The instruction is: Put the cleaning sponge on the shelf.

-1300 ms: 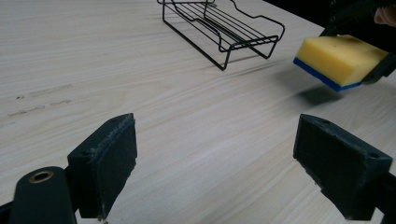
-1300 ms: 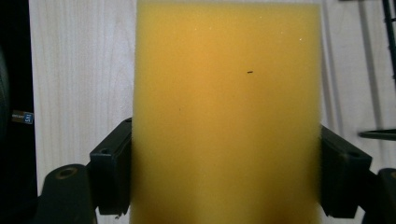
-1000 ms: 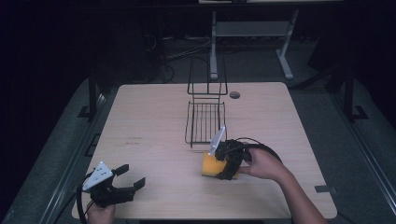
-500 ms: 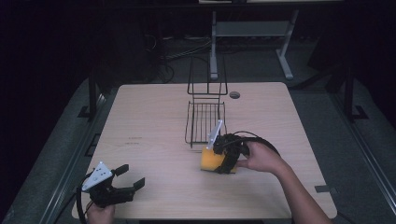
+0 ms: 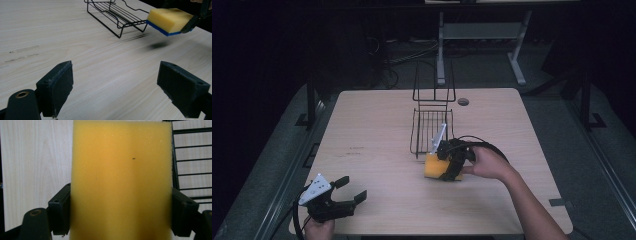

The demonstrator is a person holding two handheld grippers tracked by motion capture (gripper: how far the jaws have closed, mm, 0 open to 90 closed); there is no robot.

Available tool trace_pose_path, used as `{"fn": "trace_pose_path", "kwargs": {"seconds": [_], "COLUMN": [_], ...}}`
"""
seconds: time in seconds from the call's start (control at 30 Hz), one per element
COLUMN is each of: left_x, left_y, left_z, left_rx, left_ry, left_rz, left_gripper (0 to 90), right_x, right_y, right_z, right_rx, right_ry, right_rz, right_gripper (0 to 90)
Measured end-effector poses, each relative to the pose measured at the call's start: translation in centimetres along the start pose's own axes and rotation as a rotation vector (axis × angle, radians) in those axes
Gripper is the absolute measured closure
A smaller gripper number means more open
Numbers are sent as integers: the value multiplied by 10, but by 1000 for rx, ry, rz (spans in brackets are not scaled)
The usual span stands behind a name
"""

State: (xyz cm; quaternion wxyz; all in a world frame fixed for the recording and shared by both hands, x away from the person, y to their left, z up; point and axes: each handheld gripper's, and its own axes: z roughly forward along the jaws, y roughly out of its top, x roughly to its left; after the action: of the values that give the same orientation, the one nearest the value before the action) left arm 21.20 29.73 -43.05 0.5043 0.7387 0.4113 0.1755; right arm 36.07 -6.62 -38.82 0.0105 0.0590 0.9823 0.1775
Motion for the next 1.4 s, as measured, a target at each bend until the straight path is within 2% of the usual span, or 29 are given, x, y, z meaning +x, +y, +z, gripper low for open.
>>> {"fn": "trace_pose_path", "kwargs": {"seconds": [0.9, 1.0, 1.1, 1.33, 1.4], "left_x": [0, 0, 0, 1, 1], "left_y": [0, 0, 0, 0, 0], "left_z": [1, 1, 1, 1, 1], "left_rx": [0, 0, -4, -1, -2], "left_ry": [-5, -4, -4, -6, -6], "left_rz": [-2, -2, -2, -4, -4], "left_gripper": [128, 128, 128, 128, 128], "right_x": [-39, -44, -49, -55, -59], "right_y": [17, 18, 17, 22, 24], "right_z": [3, 4, 7, 8, 7], "right_rx": [8, -6, 4, 10, -5], "right_ry": [3, 20, 22, 20, 32], "right_rz": [34, 50, 62, 54, 54], "right_gripper": [217, 217, 217, 217, 216]}}
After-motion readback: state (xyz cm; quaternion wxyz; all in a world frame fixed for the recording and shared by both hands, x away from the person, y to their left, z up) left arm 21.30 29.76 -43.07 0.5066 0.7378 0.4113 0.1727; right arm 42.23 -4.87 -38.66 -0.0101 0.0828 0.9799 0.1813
